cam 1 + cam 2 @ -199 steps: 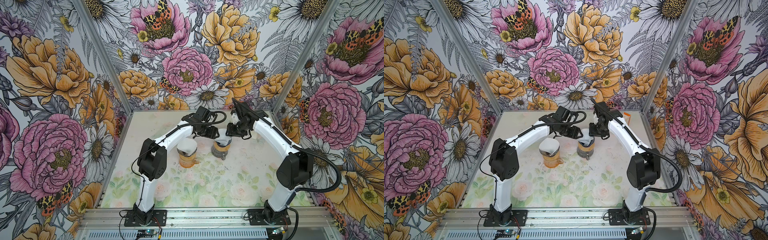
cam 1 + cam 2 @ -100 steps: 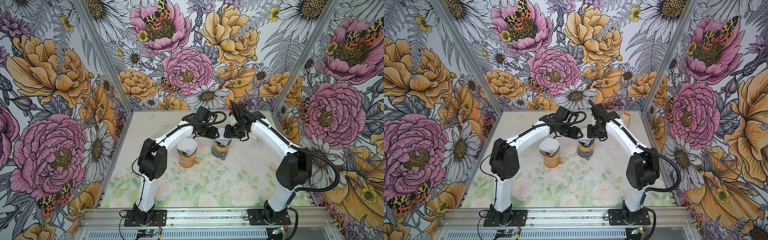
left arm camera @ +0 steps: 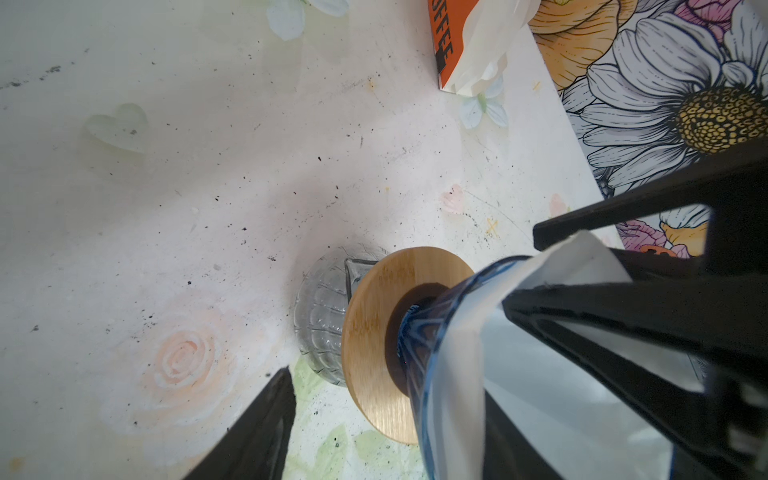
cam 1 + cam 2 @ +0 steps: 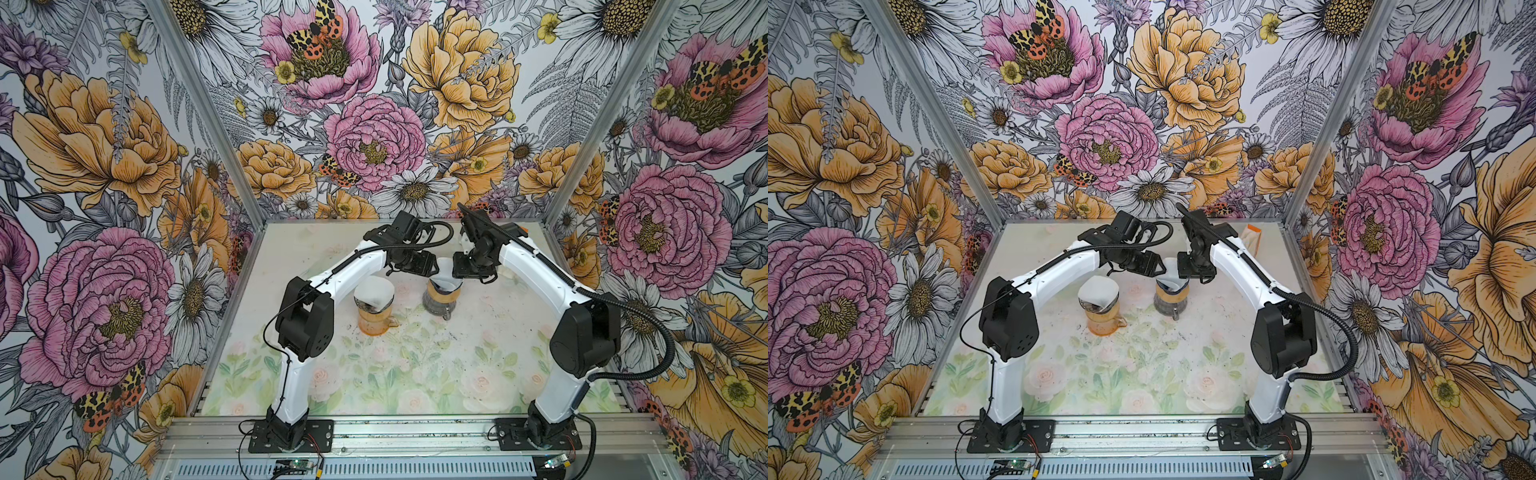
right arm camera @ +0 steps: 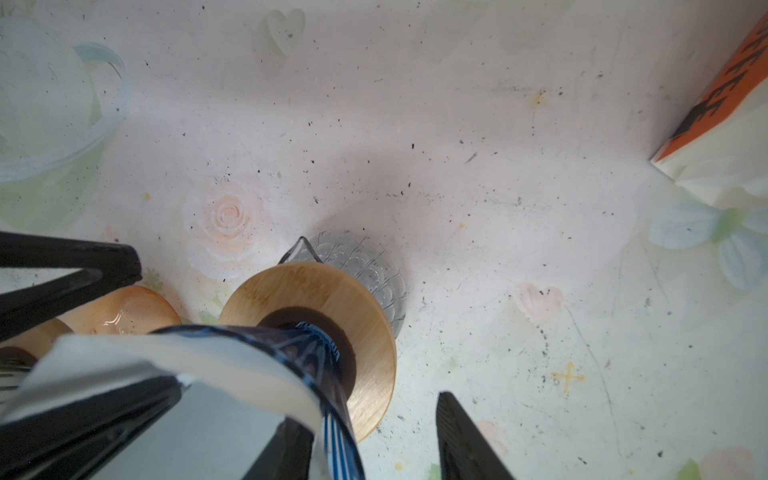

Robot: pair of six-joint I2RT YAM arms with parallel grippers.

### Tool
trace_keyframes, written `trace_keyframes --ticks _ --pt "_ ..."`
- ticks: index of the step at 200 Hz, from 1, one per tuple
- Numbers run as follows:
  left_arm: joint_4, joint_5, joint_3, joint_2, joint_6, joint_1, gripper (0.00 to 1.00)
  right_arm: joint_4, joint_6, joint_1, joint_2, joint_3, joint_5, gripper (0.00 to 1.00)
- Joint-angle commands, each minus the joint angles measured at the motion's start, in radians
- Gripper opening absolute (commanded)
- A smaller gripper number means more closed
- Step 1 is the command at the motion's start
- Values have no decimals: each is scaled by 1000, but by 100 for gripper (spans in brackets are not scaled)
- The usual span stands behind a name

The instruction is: Place the coffee filter in the dripper

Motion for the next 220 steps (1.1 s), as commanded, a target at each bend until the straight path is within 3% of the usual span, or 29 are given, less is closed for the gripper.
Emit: trace_keyframes --ticks 1,220 --pt "-9 -20 26 18 16 -6 62 -4 -8 4 1 3 28 49" --pt "-35 -18 35 35 23 -8 61 11 -8 6 47 -14 7 49"
